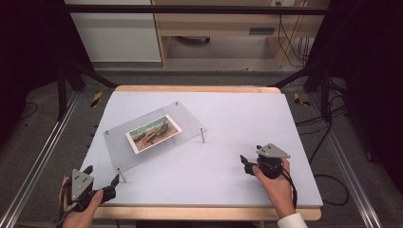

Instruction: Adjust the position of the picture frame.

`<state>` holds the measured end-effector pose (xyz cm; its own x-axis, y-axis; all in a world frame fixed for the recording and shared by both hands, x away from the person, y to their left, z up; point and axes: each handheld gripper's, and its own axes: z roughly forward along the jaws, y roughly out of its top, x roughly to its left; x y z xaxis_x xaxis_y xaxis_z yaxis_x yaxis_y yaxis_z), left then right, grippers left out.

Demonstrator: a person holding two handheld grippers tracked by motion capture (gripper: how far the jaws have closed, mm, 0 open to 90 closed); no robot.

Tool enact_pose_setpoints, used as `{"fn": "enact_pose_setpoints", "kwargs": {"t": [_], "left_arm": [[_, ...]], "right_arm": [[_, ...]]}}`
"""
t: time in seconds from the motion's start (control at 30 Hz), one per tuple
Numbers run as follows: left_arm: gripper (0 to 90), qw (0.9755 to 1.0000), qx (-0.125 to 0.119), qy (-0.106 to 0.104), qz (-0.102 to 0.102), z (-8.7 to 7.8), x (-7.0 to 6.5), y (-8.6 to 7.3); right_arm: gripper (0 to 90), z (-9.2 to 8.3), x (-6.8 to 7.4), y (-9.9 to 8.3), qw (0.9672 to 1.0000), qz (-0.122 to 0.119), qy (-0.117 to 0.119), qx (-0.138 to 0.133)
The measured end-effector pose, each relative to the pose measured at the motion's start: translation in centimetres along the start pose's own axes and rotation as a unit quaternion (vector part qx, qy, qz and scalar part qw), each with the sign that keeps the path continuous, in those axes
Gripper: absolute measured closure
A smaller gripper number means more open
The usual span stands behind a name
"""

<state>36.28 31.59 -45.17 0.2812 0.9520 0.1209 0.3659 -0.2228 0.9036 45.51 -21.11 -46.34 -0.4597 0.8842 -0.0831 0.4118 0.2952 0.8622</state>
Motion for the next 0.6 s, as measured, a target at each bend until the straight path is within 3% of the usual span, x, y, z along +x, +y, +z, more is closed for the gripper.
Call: {"fn": "enact_pose_setpoints", "kwargs": {"t": [0.27, 0.37, 0.53, 0.57, 0.6], "left_arm": [[7.7, 0.9989, 0.026, -0.036, 0.013, 0.4, -1.1, -0.9], [12.7, 0.9974, 0.041, -0.058, -0.010, 1.1, -1.1, -1.1], [13.7, 0.9962, 0.035, -0.068, -0.041, 1.8, -1.1, -1.0], [16.5, 0.9949, 0.032, -0.072, -0.063, 2.1, -1.0, -0.9], [18.9, 0.9949, 0.032, -0.072, -0.063, 2.1, -1.0, -0.9]], "right_arm": [[26.9, 0.0, -0.1, -0.1, 1.0000, -0.005, -0.004, 0.000], [27.0, -0.1, -0.3, -0.1, 1.0000, -0.002, -0.004, 0.000], [27.0, -0.1, -0.3, -0.1, 1.0000, -0.004, -0.005, -0.001], [27.1, -0.1, -0.2, 0.0, 1.0000, -0.004, -0.005, 0.001], [27.1, -0.1, -0.2, 0.0, 1.0000, -0.004, -0.005, 0.001]]}}
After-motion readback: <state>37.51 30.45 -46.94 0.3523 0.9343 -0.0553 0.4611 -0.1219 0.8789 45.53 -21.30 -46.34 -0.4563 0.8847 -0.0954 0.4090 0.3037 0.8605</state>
